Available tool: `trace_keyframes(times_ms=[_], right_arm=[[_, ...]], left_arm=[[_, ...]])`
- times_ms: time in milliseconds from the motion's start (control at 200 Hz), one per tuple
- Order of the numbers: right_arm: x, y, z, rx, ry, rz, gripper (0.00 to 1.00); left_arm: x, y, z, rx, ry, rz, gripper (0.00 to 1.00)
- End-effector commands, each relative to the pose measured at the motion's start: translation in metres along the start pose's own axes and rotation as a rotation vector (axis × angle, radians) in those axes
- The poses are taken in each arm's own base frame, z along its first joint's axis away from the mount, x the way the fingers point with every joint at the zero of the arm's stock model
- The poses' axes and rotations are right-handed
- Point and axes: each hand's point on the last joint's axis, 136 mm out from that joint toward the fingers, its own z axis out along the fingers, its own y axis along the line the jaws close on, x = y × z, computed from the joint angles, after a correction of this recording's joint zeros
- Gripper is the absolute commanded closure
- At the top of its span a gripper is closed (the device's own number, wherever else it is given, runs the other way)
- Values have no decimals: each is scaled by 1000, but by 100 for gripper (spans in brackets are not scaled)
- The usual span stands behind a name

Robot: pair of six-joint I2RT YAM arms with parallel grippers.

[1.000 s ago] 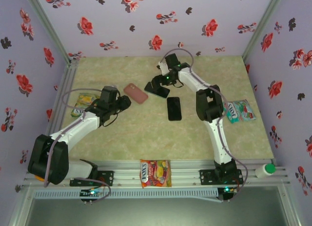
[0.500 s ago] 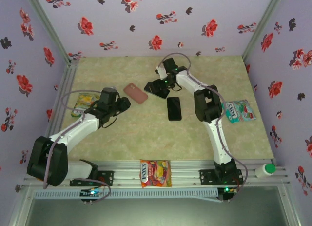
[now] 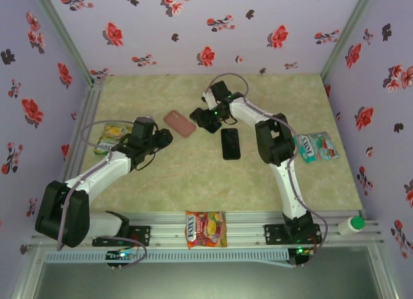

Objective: Put the phone into the phone case

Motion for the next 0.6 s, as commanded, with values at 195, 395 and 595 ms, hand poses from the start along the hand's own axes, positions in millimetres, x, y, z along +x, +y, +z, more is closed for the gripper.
trace_keyframes(times_ms=[195, 395, 595], right_arm=[[33, 23, 4, 25, 119, -48, 10], [38, 22, 7, 65, 132, -95, 7], [37, 13, 10, 137, 140, -141, 8]], left_arm=[[-7, 2, -9, 9, -44, -23, 60], [-6, 3, -10, 11, -44, -24, 60], [-7, 2, -11, 14, -48, -26, 60]])
